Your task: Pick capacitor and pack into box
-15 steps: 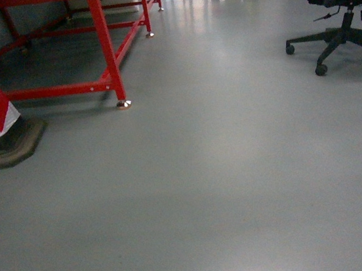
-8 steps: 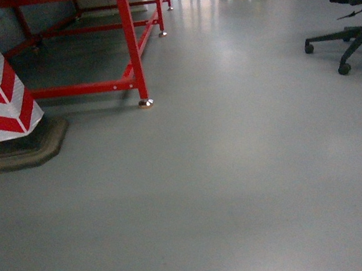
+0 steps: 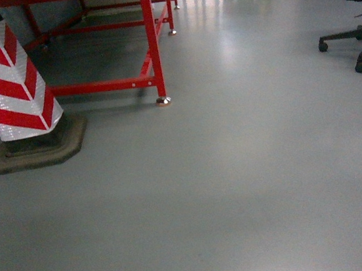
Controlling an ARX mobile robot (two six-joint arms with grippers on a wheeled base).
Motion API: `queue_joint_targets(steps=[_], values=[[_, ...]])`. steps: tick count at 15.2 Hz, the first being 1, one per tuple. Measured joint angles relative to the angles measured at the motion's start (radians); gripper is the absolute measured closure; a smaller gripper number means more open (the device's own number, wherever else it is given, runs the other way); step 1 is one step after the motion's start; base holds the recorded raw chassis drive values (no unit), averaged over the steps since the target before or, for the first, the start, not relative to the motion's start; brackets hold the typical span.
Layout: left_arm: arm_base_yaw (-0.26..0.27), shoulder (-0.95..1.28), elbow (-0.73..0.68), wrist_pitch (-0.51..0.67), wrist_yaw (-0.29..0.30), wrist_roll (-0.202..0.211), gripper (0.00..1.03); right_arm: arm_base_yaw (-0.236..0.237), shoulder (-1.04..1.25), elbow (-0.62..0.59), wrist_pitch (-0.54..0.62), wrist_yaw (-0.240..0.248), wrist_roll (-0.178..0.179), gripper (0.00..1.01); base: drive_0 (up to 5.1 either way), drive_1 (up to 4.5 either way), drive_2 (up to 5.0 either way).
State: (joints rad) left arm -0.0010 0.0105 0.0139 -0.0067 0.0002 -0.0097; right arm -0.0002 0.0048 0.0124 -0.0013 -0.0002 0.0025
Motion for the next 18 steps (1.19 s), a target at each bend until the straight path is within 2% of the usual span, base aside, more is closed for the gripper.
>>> queue_joint_targets(steps=[18], values=[[0.0,0.0,0.0,0.001,0.0,0.0,0.59,0.0,0.0,0.0,-0.006,0.0,0.0,0.03,-5.0,2.41,2.4]])
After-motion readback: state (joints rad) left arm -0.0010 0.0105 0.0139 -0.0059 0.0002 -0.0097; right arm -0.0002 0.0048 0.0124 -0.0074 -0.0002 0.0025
